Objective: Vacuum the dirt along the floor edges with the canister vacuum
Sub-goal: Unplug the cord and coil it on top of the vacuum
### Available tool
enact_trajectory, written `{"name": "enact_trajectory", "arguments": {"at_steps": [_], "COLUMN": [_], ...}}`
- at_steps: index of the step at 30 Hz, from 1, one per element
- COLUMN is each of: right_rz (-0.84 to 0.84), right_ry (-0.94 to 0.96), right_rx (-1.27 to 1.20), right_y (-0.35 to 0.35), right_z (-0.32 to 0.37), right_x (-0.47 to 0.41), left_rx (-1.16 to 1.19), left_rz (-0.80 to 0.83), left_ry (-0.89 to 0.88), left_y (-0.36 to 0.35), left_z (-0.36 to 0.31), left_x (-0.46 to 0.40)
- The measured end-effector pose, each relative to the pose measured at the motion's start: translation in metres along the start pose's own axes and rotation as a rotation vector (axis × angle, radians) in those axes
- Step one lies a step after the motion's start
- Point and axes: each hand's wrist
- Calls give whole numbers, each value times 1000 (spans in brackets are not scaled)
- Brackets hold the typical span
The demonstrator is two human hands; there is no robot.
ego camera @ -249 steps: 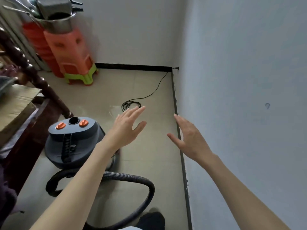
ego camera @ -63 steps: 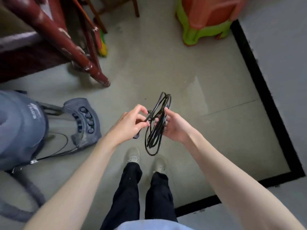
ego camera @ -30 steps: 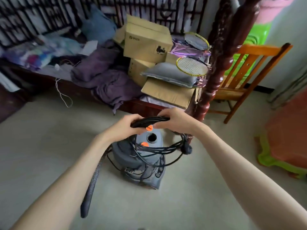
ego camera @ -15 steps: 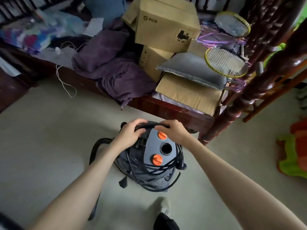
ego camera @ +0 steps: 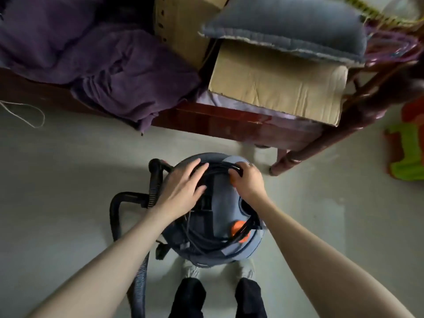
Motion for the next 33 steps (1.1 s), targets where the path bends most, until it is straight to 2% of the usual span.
{"name": "enact_trajectory", "arguments": {"at_steps": [3,8,9,12,13,16,23,33], "right_rz": [-99,-285,-279,-96,-85,-128,-172,-55], "right_ry": [44,206,207,94,78,65,80,110], "right_rx": [205,402,432,447,491,556,513,506], "right_y": [-17,-53,-65,-90,-94,-98,-90,-46], "right_z": [-6,4,4,0,-3,-8,-33,-109], "right_x": [9,68,80,96,97,95,99,106], "left_rx": [-208,-248,-244,-224,-216,-198,-182,-139], "left_rz": [197,159,153,148,142,112,110,129], "left_ry": [-72,-149,-154,-146,-142,-135,-132,-108], "left_y": [-19,-19,-19,-23,-24,-29,-40,-77], "left_z": [17,27,29,30,30,28,7,-65], "left_x": [16,17,16,16,17,18,20,18]}}
Point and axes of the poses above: each hand's wrist, its own x-axis away from the middle knuckle, its own y-axis out of the back of the hand, z = x × y, and after that the axes turned 4 degrees about y, right-handed
